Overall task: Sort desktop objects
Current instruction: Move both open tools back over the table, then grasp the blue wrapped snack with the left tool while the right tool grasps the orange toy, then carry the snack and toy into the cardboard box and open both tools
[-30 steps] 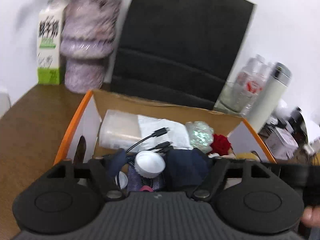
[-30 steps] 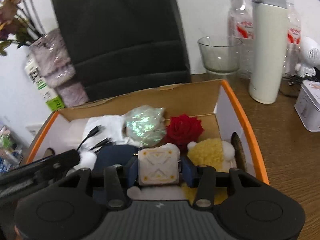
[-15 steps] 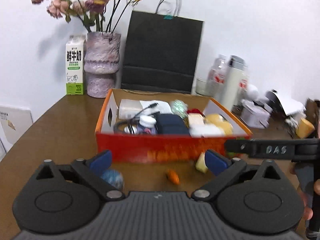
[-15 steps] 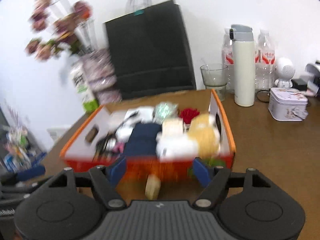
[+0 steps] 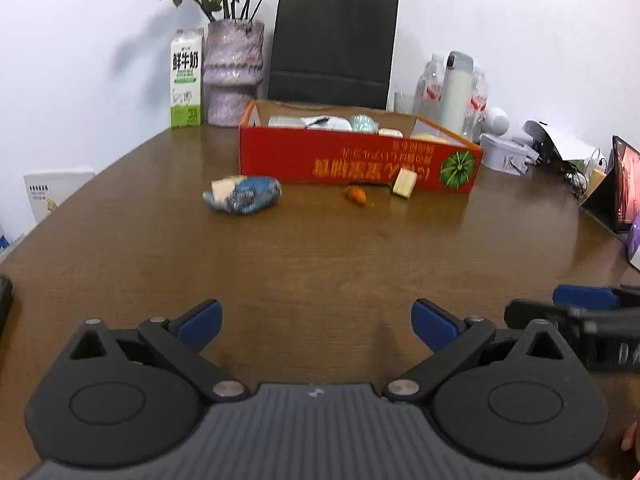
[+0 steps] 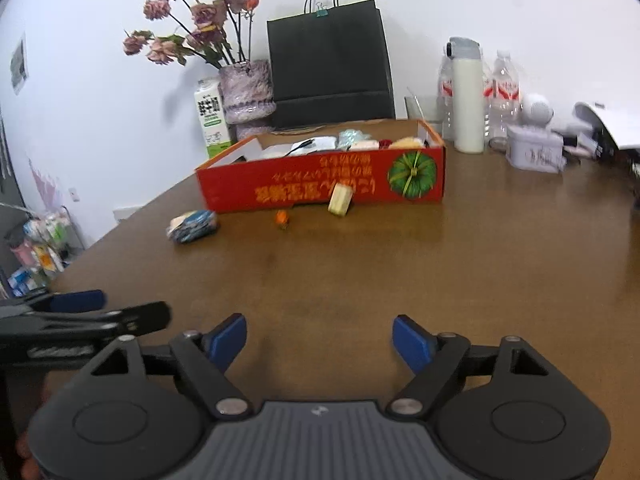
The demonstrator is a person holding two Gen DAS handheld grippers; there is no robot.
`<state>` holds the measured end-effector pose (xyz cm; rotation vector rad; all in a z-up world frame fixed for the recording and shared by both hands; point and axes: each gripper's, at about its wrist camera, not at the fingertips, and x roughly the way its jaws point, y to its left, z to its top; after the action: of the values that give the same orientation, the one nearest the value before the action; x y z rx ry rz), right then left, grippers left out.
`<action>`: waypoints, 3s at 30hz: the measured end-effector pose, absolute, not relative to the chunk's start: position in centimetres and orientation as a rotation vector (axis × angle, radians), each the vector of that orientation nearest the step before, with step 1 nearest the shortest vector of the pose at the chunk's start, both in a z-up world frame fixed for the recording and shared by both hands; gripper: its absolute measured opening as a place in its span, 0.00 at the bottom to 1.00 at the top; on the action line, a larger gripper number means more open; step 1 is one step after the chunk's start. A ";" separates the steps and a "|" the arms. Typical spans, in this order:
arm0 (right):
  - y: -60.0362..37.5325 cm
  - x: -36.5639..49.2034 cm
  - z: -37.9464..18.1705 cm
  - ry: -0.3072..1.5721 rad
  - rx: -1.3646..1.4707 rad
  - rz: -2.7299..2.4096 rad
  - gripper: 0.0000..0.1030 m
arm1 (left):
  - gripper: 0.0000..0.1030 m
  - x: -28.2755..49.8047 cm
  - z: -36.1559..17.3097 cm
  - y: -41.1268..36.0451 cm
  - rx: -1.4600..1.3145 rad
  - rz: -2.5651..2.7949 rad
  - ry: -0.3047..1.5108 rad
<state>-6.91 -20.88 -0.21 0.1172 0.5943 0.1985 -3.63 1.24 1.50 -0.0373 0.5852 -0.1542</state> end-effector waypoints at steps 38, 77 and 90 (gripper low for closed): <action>-15.0 9.9 1.3 0.612 -0.113 0.352 0.49 | 0.79 12.8 2.8 5.3 -0.058 -0.083 0.597; -20.9 -14.5 0.2 0.546 0.089 0.221 0.11 | 0.10 -10.5 2.9 -2.6 -0.032 -0.359 0.604; -20.8 -11.2 1.5 0.514 0.111 0.235 0.11 | 0.10 -7.1 3.3 -0.9 -0.063 -0.327 0.597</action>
<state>-11.17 -20.78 1.55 0.1106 0.5145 0.2347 -7.14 -0.92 3.28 -0.0627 0.5965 -0.3265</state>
